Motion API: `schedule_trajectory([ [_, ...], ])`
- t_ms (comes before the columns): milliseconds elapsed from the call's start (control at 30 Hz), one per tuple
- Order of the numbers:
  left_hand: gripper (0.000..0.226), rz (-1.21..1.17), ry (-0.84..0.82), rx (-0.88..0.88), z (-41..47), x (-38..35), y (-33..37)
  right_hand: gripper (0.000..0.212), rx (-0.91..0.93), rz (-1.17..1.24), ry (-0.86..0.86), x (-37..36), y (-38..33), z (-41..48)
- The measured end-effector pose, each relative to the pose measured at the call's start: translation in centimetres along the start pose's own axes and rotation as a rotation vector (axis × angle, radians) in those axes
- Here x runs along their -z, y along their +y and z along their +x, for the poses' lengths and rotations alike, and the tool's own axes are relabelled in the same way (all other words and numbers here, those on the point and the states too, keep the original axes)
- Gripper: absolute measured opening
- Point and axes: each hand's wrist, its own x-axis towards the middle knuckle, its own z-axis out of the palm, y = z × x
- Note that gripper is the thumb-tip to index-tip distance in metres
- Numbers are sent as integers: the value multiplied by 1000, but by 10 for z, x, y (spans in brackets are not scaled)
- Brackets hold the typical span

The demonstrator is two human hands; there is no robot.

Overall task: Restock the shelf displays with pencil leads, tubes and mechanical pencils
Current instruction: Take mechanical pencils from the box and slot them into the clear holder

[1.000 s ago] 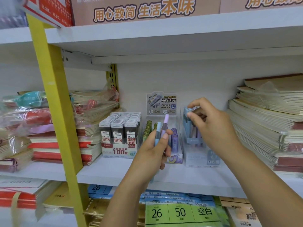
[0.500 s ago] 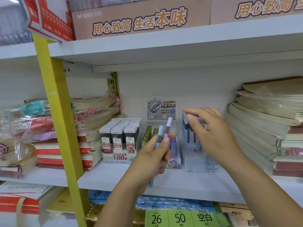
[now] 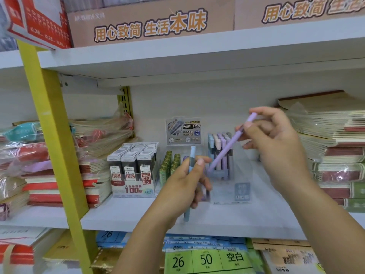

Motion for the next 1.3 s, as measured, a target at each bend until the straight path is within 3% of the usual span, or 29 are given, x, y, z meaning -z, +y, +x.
schedule_trajectory([
  [167,19,-43,32,65,3,9,-6,30,94,-236,-17,16,7,1],
  [333,17,-166,26,135,5,12,-10,29,84,-487,-149,15,25,-3],
  [567,22,49,51,22,1,15,-11,35,109,-518,-173,10,33,-4],
  [733,22,34,37,5,-2,17,-7,34,91,-591,-199,10,36,-5],
  [900,23,-163,-11,59,-2,15,-4,26,151,-767,-214,8,38,-3],
  [1033,27,-46,-12,49,-4,13,-2,24,108,-867,-236,8,44,-4],
  [1200,26,73,-48,-10,-6,7,2,27,167,-838,-133,5,37,-8],
  [1300,24,90,-64,-48,-6,1,7,19,77,-535,-135,-4,23,-11],
])
